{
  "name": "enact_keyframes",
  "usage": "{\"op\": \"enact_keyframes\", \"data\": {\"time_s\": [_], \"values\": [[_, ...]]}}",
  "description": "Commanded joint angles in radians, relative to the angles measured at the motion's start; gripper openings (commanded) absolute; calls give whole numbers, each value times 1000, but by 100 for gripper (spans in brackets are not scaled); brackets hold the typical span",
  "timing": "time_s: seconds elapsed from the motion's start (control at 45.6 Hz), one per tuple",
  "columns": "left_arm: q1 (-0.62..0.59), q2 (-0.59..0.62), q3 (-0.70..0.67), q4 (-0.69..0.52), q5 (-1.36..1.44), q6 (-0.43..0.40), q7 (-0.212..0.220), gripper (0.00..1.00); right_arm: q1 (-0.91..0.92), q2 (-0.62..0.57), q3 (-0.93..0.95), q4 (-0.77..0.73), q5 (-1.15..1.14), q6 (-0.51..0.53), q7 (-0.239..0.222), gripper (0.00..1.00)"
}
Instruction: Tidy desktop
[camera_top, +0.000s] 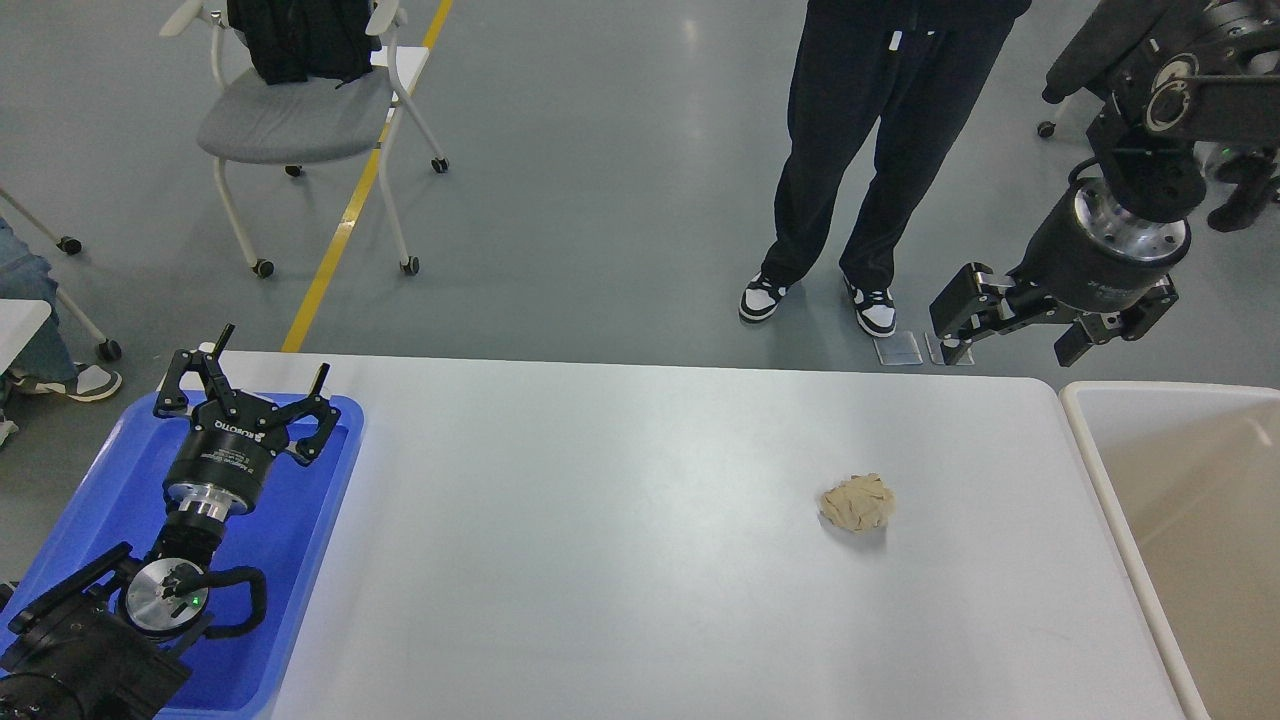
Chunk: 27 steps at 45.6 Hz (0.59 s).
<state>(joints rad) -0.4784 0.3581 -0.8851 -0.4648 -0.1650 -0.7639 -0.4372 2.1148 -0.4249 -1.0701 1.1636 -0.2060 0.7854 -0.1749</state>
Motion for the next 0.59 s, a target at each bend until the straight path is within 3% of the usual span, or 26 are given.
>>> {"op": "enact_keyframes", "data": {"time_s": [0.0, 0.571], "values": [[0, 1, 3, 0, 2, 0, 3, 99, 4, 1, 1, -4, 0, 0, 0, 100], [0, 1, 6, 0, -1, 0, 12, 99, 27, 0, 2, -4, 2, 0, 0, 100]]}}
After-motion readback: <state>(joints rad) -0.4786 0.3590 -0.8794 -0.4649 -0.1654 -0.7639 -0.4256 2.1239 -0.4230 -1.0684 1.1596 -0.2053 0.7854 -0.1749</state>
